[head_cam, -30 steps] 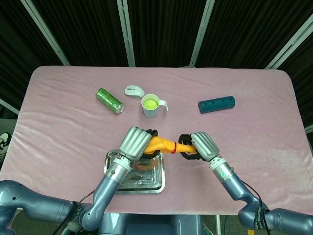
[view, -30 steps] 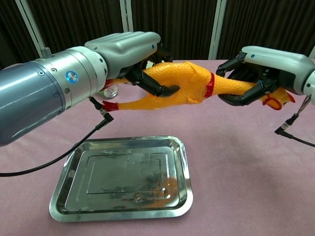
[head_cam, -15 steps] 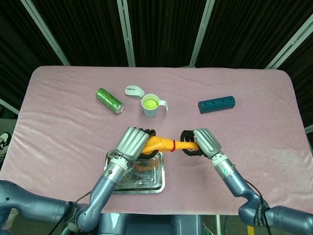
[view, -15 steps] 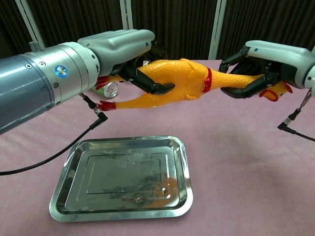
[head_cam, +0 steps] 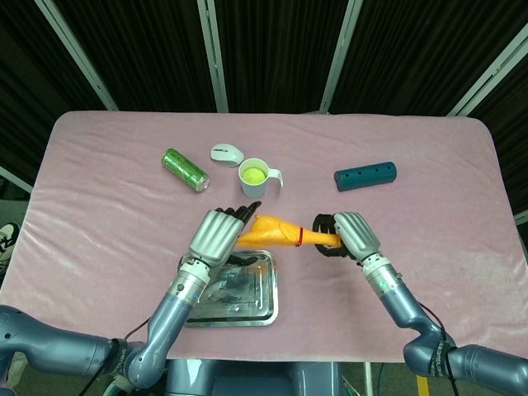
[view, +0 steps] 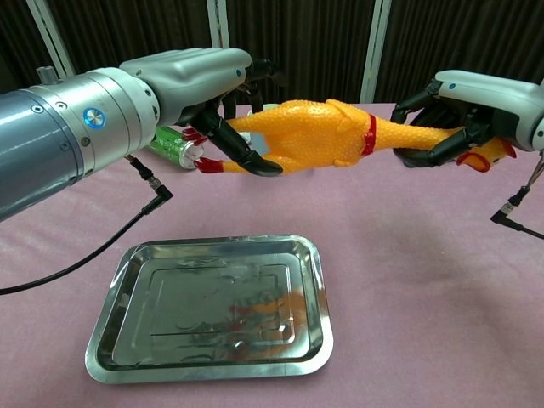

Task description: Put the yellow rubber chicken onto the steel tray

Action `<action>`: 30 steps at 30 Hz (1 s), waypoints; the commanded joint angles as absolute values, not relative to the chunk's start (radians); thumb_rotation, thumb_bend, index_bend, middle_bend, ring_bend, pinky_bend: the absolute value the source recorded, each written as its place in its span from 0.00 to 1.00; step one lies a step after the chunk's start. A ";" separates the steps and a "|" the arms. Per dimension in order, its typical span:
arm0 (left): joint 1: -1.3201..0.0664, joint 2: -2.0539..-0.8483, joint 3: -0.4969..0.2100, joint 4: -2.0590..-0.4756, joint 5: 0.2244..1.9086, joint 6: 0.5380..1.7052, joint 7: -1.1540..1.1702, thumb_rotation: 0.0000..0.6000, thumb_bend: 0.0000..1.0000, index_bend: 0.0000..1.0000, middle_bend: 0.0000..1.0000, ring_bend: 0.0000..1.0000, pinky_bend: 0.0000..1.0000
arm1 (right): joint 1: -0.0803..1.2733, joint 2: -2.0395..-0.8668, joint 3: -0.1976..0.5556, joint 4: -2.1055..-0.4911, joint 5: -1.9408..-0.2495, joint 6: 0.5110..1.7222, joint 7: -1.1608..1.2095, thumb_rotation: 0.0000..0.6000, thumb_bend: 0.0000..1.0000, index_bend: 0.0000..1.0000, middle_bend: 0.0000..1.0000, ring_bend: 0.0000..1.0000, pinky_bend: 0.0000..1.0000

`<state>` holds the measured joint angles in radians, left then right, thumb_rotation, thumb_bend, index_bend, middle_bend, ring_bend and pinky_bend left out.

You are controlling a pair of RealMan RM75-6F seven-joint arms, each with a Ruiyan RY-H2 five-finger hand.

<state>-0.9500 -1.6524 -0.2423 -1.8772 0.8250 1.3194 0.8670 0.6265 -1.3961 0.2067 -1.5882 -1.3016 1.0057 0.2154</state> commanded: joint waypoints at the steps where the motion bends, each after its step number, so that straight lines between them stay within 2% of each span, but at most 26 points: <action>1: -0.949 -1.651 -0.244 -1.877 0.825 1.320 0.866 1.00 0.00 0.05 0.25 0.36 0.48 | 0.626 -1.394 0.207 -1.589 -1.302 1.006 0.217 1.00 0.83 1.00 0.78 0.72 0.86; 11: -0.952 -1.652 -0.252 -1.871 0.803 1.306 0.865 1.00 0.00 0.11 0.28 0.36 0.48 | 0.610 -1.375 0.197 -1.618 -1.325 1.021 0.241 1.00 0.83 1.00 0.78 0.72 0.86; 20: -0.959 -1.659 -0.261 -1.881 0.790 1.294 0.857 1.00 0.14 0.16 0.32 0.37 0.50 | 0.596 -1.366 0.174 -1.644 -1.367 1.040 0.247 1.00 0.83 1.00 0.78 0.72 0.86; 26: -0.956 -1.646 -0.268 -1.908 0.774 1.276 0.831 1.00 0.15 0.17 0.32 0.38 0.50 | 0.597 -1.368 0.171 -1.639 -1.367 1.037 0.244 1.00 0.83 1.00 0.78 0.72 0.86; 30: -0.954 -1.627 -0.276 -1.933 0.749 1.243 0.796 0.95 0.15 0.17 0.33 0.38 0.51 | 0.598 -1.371 0.170 -1.634 -1.364 1.033 0.242 1.00 0.83 1.00 0.78 0.72 0.86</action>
